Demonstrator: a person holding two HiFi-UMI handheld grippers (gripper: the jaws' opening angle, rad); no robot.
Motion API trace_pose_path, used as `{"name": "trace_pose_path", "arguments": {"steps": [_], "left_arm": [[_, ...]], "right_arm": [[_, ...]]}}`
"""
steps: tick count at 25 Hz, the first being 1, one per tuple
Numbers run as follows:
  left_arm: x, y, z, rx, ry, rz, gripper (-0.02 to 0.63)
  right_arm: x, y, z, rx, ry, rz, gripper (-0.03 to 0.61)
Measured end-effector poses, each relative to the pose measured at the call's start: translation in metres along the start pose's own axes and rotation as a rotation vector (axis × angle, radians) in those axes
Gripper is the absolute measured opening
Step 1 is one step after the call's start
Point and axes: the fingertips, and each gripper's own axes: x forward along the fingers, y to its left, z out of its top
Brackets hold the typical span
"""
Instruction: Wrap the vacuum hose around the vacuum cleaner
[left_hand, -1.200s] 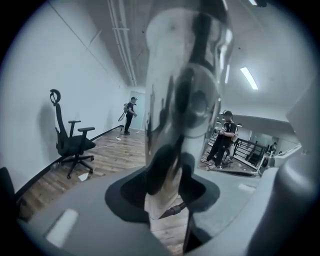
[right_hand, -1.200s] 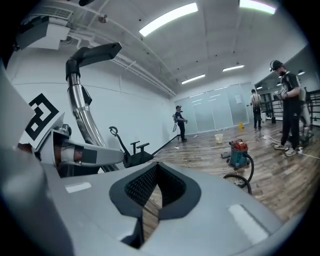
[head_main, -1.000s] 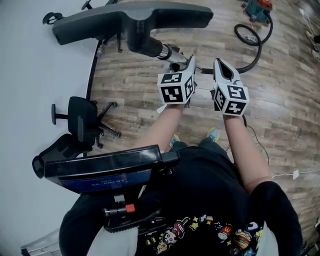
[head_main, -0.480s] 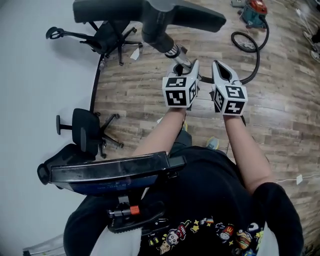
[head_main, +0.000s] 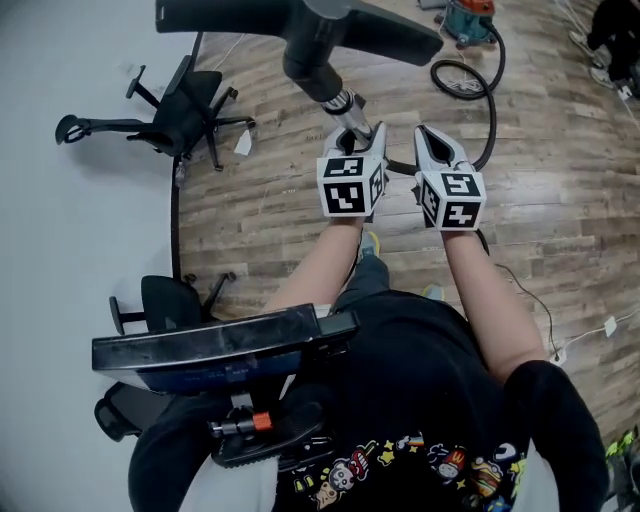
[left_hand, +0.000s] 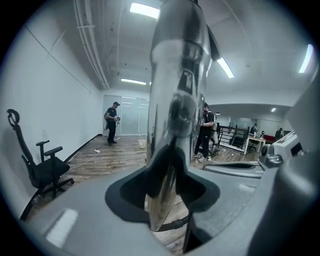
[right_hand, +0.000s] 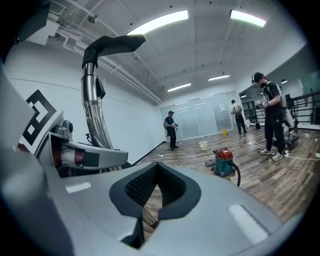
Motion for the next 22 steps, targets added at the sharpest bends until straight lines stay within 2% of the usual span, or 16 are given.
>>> {"name": "trace_pose_path", "arguments": {"steps": [5, 8, 15, 22], "left_arm": [[0.028, 0.024, -0.001, 0.042, -0.002, -0.09, 0.166], [0.049, 0.05, 0.012, 0.07, -0.007, -0.143, 0.166], [0.094, 0.108, 0.051, 0.11, 0.003, -0.186, 0.167], [0.144, 0.114, 0.054, 0.103, 0.033, -0.206, 0.167]], "right_arm": [[0.027, -0.001, -0.009, -0.005, -0.011, -0.085, 0.021], [0.053, 0.002, -0.003, 0.0, -0.017, -0.152, 0.021], [0.12, 0.015, 0.019, 0.004, 0.003, -0.198, 0.021], [0.154, -0.018, 0.022, 0.038, 0.007, -0.224, 0.021]]}}
